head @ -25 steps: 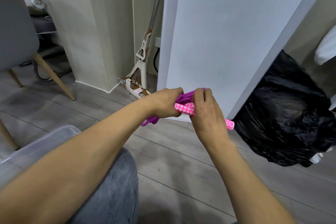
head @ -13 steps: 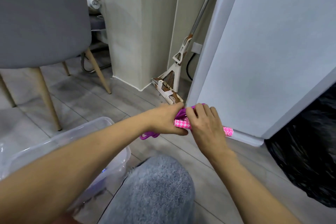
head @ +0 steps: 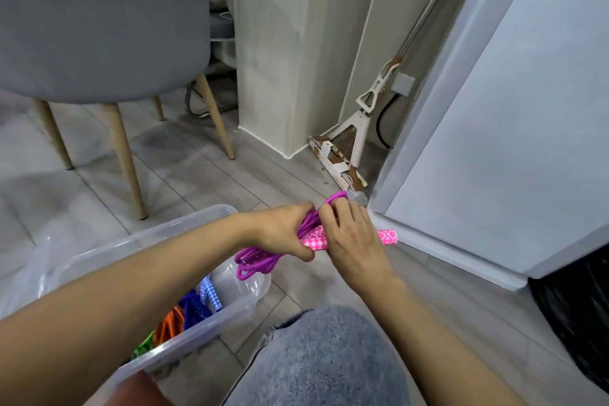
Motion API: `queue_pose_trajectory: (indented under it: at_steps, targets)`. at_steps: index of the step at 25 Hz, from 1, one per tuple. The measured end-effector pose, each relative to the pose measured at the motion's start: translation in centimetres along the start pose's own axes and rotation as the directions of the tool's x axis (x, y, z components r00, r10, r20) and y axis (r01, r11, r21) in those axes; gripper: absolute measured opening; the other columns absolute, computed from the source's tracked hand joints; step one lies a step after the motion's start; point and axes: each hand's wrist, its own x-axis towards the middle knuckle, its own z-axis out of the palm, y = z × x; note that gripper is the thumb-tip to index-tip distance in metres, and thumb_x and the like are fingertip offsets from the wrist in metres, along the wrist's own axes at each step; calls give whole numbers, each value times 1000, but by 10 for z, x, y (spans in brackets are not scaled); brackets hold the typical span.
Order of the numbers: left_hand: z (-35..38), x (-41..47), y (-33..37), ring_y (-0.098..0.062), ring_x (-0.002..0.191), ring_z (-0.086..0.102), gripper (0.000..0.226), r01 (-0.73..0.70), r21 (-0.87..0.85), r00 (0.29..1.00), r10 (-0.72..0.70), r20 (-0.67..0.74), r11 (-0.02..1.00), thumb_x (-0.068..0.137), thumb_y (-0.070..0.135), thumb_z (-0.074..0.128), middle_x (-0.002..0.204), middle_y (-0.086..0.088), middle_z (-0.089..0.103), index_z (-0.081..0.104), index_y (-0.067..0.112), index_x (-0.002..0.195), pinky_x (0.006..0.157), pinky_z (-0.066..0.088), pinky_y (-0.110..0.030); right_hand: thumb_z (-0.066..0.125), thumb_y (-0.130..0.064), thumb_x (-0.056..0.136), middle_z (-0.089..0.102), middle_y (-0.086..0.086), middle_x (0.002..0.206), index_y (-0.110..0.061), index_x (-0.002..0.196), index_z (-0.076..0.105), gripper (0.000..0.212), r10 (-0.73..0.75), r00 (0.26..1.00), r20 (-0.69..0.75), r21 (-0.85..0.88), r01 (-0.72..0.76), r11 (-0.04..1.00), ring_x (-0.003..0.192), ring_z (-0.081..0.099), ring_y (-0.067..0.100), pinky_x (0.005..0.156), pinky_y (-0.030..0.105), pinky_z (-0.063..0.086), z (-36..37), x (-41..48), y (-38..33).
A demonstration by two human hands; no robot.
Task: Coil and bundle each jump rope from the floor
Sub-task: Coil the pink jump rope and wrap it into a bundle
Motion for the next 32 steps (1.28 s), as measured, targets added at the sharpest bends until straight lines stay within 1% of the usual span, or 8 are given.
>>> queue_pose_trajectory:
  at_steps: [4,9,13,17,20,24,27,32]
  targets:
    - [0,-6,-40,-19,88,61,61,47,76,992,-38,-124,996,64,25,80,97,6,61,44,28,114,71,49,-32,84,-22,64,57,9,103,-13,113,58,57,-126,991,54,67,123,990,91,56,28,78,39,48,10,28,-17]
    - [-6,-28,-121,-25,97,64,59,70,311,978,-5,-206,948,70,28,79,105,-1,66,44,23,118,75,46,-32,67,-66,74,43,6,146,-26,141,41,82,-177,957,229,165,141,976,135,41,26,114,46,30,48,48,-39]
    - [13,-33,-192,-23,92,62,55,24,673,968,152,-202,740,70,38,75,98,5,68,50,28,119,80,41,-37,65,-45,89,52,-1,129,-28,141,35,63,-258,865,430,480,23,877,112,58,24,92,37,50,98,55,-78]
    - [41,-19,-242,-26,77,57,34,-53,805,964,240,-113,590,77,22,73,81,2,64,63,27,109,75,43,-39,55,-39,97,49,3,135,-27,142,37,50,-281,765,579,503,-64,862,108,60,28,86,43,52,148,49,-112]
    - [69,-2,-266,-27,80,59,29,-83,829,975,216,-47,554,80,19,72,85,0,66,66,26,108,79,44,-39,44,-37,102,49,5,134,-23,138,40,38,-279,701,657,473,-94,876,106,61,30,86,45,53,181,46,-122]
    - [108,22,-290,-24,86,59,15,-89,859,994,97,47,503,81,24,71,92,2,68,69,24,96,83,48,-38,44,-28,103,55,6,125,-16,125,52,27,-291,773,564,406,48,913,110,59,25,82,39,48,201,44,-130]
    - [128,36,-307,-23,92,57,14,-69,868,997,21,67,493,84,28,71,98,2,66,69,22,97,90,44,-37,66,-25,86,63,5,93,-17,96,64,13,-331,864,381,405,166,899,82,63,24,66,37,50,201,39,-129]
    - [143,56,-315,-29,117,51,28,-135,889,979,-79,187,437,96,19,58,123,-5,61,60,19,123,103,39,-40,71,-20,74,60,5,82,-17,82,63,12,-372,898,233,381,268,885,72,58,25,69,38,49,217,25,-118]
